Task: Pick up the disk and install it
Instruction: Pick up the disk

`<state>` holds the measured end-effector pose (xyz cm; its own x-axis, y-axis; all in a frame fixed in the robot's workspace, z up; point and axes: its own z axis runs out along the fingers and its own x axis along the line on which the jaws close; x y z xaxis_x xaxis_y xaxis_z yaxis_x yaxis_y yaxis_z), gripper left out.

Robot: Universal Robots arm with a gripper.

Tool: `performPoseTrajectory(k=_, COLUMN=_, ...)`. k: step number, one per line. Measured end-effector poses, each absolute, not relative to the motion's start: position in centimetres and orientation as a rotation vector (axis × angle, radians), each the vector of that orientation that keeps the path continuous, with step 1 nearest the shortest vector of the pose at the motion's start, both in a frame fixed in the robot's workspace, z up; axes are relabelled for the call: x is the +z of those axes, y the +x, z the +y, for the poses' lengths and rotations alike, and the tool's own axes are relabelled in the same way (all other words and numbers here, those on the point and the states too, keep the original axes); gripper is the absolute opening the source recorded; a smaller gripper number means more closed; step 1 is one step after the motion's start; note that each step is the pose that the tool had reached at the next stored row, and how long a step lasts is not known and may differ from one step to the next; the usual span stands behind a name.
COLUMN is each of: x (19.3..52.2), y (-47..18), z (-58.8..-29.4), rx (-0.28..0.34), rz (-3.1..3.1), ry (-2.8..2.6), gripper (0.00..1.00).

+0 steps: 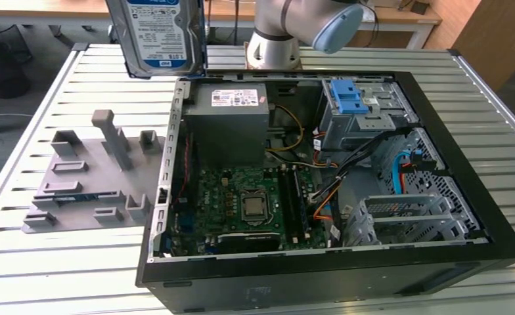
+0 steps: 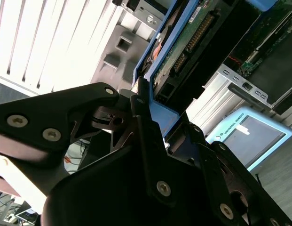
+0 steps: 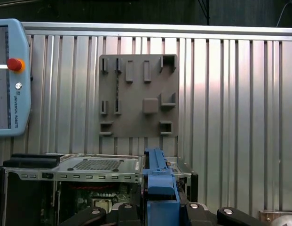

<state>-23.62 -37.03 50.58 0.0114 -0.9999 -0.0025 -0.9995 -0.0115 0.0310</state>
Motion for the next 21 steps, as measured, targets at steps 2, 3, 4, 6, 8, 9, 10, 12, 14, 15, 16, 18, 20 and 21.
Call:
performPoseTrajectory(k=2, x=50.6, y=-23.3, z=-37.0, rx=-0.037, rz=-2.194, ry=2.219, gripper=0.36)
performPoseTrajectory(k=3, x=50.6, y=-23.2, z=-37.0, rx=-0.037, rz=-2.194, ry=2.219, gripper=0.36)
performPoseTrajectory(k=4, x=50.6, y=-23.0, z=-37.0, rx=-0.037, rz=-2.194, ry=2.219, gripper=0.36)
performPoseTrajectory(k=6, x=50.6, y=-22.7, z=-37.0, rx=-0.037, rz=-2.194, ry=2.219, gripper=0.36)
performPoseTrajectory(k=8, x=50.6, y=-22.4, z=-37.0, rx=-0.037, rz=-2.194, ry=2.219, gripper=0.36)
performPoseTrajectory(k=9, x=50.6, y=-22.3, z=-37.1, rx=-0.037, rz=-2.194, ry=2.219, gripper=0.36)
performPoseTrajectory(k=10, x=50.6, y=-22.1, z=-37.1, rx=-0.038, rz=-2.194, ry=2.219, gripper=0.36)
performPoseTrajectory(k=12, x=50.6, y=-21.8, z=-37.1, rx=-0.038, rz=-2.194, ry=2.219, gripper=0.36)
performPoseTrajectory(k=14, x=50.6, y=-21.6, z=-37.1, rx=-0.038, rz=-2.194, ry=2.219, gripper=0.36)
performPoseTrajectory(k=15, x=50.6, y=-21.4, z=-37.1, rx=-0.038, rz=-2.194, ry=2.219, gripper=0.36)
performPoseTrajectory(k=16, x=50.6, y=-21.3, z=-37.1, rx=-0.038, rz=-2.194, ry=2.219, gripper=0.36)
performPoseTrajectory(k=18, x=50.6, y=-21.0, z=-37.1, rx=-0.038, rz=-2.194, ry=2.219, gripper=0.36)
performPoseTrajectory(k=20, x=50.6, y=-20.7, z=-37.1, rx=-0.038, rz=-2.194, ry=2.219, gripper=0.36)
performPoseTrajectory(k=21, x=50.6, y=-20.6, z=-37.1, rx=-0.038, rz=-2.194, ry=2.219, gripper=0.36)
